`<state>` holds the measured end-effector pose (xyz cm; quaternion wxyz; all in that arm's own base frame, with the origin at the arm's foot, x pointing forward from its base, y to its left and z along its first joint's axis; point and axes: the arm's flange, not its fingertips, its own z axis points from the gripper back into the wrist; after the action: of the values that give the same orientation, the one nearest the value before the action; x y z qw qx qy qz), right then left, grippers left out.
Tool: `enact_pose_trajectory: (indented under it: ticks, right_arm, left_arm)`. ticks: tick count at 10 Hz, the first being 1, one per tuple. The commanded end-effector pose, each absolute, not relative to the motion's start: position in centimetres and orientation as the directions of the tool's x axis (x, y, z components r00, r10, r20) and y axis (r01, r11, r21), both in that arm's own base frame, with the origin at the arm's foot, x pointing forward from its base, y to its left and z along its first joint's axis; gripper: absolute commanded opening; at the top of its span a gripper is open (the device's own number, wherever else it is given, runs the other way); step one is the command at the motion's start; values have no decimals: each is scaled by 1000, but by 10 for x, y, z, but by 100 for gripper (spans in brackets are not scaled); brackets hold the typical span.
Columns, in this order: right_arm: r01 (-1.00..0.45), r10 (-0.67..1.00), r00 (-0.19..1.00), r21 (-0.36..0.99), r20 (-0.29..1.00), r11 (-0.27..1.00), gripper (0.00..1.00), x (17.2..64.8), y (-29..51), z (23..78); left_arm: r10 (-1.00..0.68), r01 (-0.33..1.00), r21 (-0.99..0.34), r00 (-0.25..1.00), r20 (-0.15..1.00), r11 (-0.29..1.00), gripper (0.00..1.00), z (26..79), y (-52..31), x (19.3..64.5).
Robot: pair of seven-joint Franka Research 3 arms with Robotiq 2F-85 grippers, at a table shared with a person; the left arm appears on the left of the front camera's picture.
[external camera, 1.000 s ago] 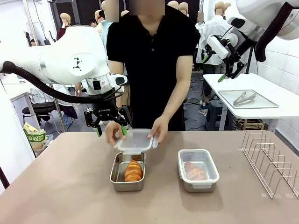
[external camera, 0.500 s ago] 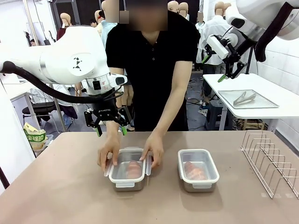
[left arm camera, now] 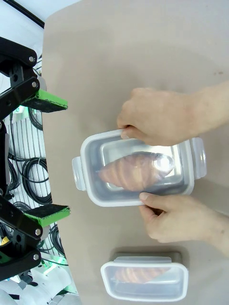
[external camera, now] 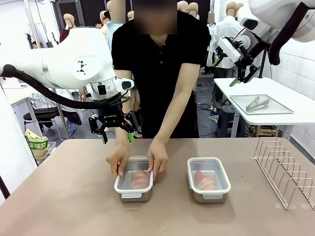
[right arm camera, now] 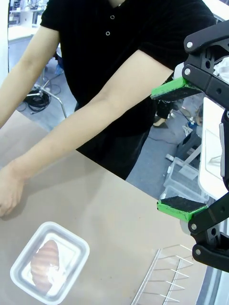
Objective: Place the bread in airtight containers.
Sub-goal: Release when the human grabs the Airtight Container lid.
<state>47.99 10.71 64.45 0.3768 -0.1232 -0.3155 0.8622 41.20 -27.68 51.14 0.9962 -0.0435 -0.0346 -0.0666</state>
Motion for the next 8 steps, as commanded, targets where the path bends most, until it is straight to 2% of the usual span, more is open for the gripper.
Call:
enact_pose_trajectory:
  ticks: [1,8]
  right_arm:
    - [-571,727,-686,-638,25,-516,100,480,107,645]
    - [-571,727,-686,-638,25,-516,100,480,107,645]
  left_arm:
    - [-128,134,-79,989,77,988,100,512,-275,411]
    - [-128,134,-79,989,77,988,100,512,-275,411]
